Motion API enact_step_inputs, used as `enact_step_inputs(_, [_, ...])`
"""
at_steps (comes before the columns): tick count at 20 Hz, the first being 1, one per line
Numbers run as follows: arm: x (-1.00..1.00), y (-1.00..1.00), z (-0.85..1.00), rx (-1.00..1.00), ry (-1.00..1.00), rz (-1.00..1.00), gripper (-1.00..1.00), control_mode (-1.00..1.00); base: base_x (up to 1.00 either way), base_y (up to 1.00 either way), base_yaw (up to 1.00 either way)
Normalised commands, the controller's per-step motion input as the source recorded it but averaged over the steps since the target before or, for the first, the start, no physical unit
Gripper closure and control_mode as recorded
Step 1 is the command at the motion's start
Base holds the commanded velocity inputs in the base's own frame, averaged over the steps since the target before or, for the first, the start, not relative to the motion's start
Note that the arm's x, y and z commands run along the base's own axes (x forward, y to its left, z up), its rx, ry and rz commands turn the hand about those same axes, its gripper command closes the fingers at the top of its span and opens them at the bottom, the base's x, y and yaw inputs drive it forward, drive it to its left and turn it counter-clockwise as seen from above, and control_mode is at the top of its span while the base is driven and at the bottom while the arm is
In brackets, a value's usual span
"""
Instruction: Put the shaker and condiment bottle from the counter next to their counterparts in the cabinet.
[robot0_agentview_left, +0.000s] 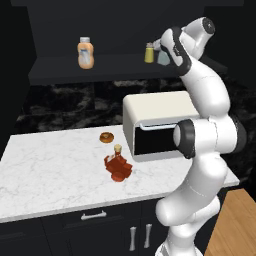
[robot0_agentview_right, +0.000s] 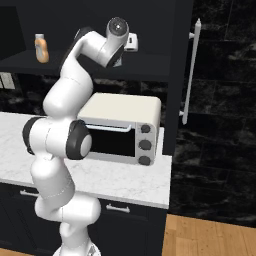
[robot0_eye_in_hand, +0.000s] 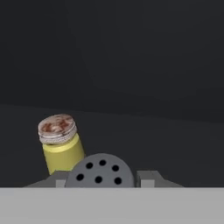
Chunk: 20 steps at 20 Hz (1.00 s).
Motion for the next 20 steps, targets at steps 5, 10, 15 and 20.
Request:
enact_step_inputs(5, [0.30,0.10,0.00,0.00,0.05,0.01,1.00,-1.00,0.00,0.00,0.00])
enact_step_inputs(10, [0.21,0.02,0.00,0.00,0.00,0.00,-1.00,-1.00,0.00,0.00,0.00])
enact_step_inputs(15, [0.05,0.00,0.00,0.00,0.00,0.00,-1.00,-1.00,0.00,0.00,0.00])
enact_step_inputs(20, [0.00,0.00,0.00,0.00,0.00,0.01,-1.00,-1.00,0.00,0.00,0.00])
